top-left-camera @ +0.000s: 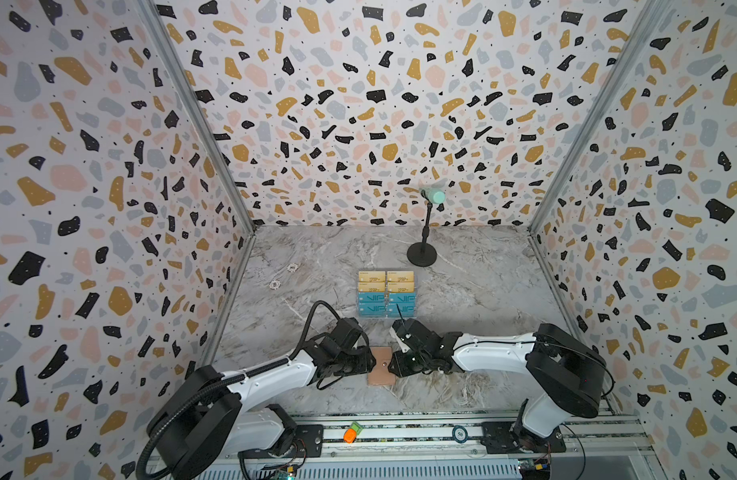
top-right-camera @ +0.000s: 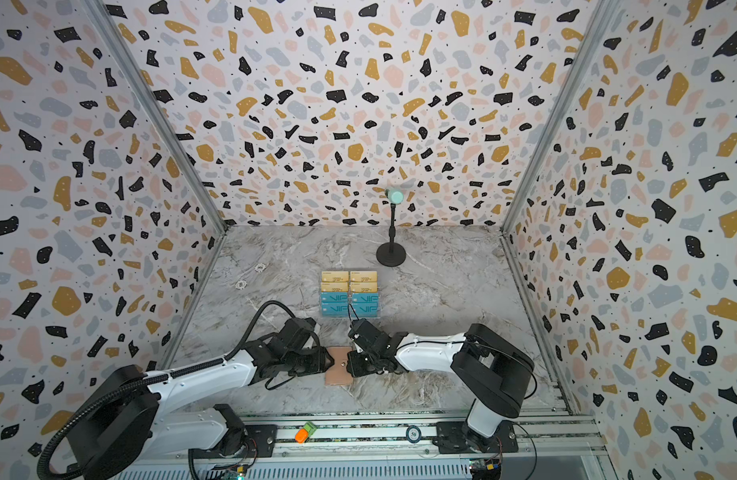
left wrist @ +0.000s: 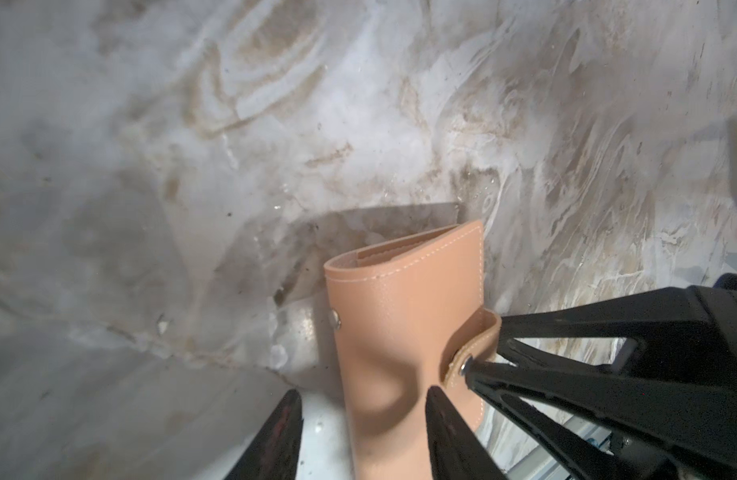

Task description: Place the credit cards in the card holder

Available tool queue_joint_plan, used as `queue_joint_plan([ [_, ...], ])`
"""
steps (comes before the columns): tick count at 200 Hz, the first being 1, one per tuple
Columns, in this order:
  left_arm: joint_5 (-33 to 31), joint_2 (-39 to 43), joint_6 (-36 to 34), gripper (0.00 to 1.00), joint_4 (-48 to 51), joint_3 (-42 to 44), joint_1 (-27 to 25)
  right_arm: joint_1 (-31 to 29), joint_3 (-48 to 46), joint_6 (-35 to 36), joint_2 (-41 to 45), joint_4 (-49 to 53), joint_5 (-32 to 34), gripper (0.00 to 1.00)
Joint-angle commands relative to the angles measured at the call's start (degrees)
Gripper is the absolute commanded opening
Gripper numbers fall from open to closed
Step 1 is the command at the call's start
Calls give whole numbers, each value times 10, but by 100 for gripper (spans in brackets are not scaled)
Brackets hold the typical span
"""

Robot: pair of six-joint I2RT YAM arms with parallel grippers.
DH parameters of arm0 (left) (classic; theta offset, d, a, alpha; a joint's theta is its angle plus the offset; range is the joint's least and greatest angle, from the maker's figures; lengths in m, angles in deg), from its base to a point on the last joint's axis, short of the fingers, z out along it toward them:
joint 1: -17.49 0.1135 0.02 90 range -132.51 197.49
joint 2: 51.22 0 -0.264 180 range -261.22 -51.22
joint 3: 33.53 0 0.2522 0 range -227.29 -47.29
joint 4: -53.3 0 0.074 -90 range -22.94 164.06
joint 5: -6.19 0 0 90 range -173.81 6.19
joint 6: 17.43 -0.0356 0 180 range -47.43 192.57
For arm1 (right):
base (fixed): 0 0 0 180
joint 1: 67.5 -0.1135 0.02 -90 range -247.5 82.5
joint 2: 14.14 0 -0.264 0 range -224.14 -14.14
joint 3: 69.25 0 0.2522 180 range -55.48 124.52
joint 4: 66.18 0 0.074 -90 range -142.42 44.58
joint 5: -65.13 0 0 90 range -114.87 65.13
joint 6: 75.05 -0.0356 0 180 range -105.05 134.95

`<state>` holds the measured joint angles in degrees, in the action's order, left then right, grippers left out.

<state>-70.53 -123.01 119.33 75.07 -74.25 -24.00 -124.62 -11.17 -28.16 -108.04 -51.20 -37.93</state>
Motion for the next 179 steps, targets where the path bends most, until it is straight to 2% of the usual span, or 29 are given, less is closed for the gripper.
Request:
queue_joint_plan([
  [1,6,-2,17,50,-37,8,-3,6,-25,2,-6,40,10,26],
  [56,60,-20,35,48,-158,51,-2,27,-47,4,-17,16,-23,25],
  [63,68,-24,57,47,-178,59,-2,29,-46,6,-19,17,-25,25],
  [82,77,-26,72,42,-215,71,-2,30,-46,11,-22,18,-27,25],
  [123,73,-17,70,32,-220,64,-2,33,-41,25,-26,29,-24,26],
  [158,83,-11,69,16,-220,64,-2,37,-36,33,-26,31,-24,26],
  [179,80,2,72,11,-237,63,-2,37,-32,35,-26,31,-24,27],
])
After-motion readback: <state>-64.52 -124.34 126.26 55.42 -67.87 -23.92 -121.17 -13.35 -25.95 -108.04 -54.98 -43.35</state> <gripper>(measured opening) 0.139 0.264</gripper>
